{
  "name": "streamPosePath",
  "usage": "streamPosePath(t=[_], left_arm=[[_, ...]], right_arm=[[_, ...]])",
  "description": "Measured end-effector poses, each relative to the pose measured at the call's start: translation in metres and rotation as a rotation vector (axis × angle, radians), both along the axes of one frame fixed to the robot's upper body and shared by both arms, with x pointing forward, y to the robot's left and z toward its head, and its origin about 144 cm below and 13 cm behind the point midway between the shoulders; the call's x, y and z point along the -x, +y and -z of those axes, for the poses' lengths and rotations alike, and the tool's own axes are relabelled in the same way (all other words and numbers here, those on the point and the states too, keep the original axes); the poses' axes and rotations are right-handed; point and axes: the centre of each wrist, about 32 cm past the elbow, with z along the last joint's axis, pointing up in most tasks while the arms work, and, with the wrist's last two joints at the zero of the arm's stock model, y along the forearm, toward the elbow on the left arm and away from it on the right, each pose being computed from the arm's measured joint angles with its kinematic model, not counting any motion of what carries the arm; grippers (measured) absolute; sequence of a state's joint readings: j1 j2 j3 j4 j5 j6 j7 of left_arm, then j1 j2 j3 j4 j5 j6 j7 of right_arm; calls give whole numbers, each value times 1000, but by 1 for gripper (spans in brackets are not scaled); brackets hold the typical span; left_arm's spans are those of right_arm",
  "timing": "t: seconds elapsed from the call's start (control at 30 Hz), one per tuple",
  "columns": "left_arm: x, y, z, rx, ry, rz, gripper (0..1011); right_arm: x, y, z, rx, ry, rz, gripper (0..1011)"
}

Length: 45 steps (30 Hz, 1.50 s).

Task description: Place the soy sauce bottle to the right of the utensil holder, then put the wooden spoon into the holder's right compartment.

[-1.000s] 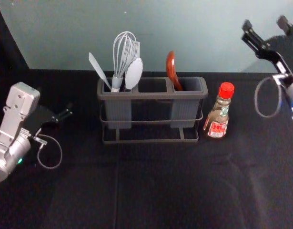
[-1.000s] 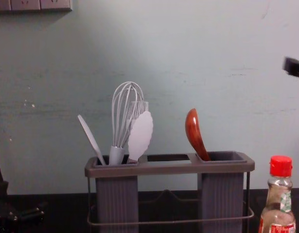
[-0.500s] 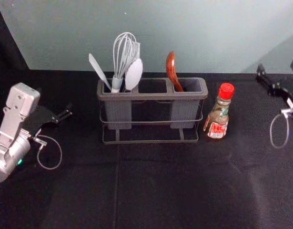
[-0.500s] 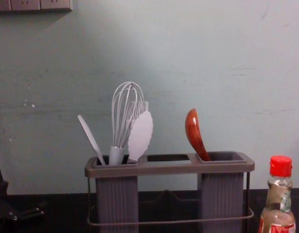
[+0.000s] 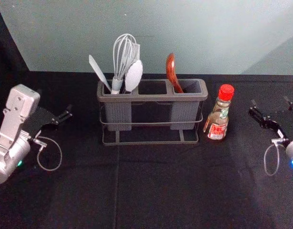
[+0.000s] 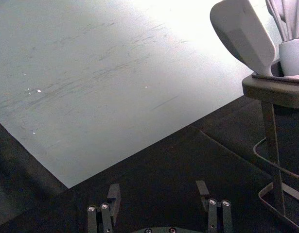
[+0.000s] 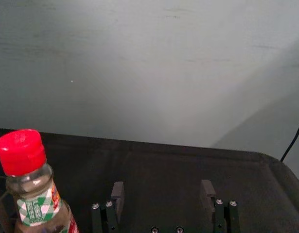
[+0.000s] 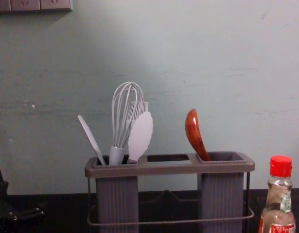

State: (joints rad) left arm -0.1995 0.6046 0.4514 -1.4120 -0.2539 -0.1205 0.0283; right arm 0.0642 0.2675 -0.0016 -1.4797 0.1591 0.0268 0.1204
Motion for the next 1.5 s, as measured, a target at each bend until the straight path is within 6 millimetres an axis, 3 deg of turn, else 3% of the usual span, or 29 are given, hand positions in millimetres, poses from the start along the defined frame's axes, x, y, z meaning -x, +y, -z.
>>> streamPosePath(t=[1.5], left_arm=[[0,0,0,0,0,0,1011]], right_arm=[[1,0,2,-15,4,4,1003]])
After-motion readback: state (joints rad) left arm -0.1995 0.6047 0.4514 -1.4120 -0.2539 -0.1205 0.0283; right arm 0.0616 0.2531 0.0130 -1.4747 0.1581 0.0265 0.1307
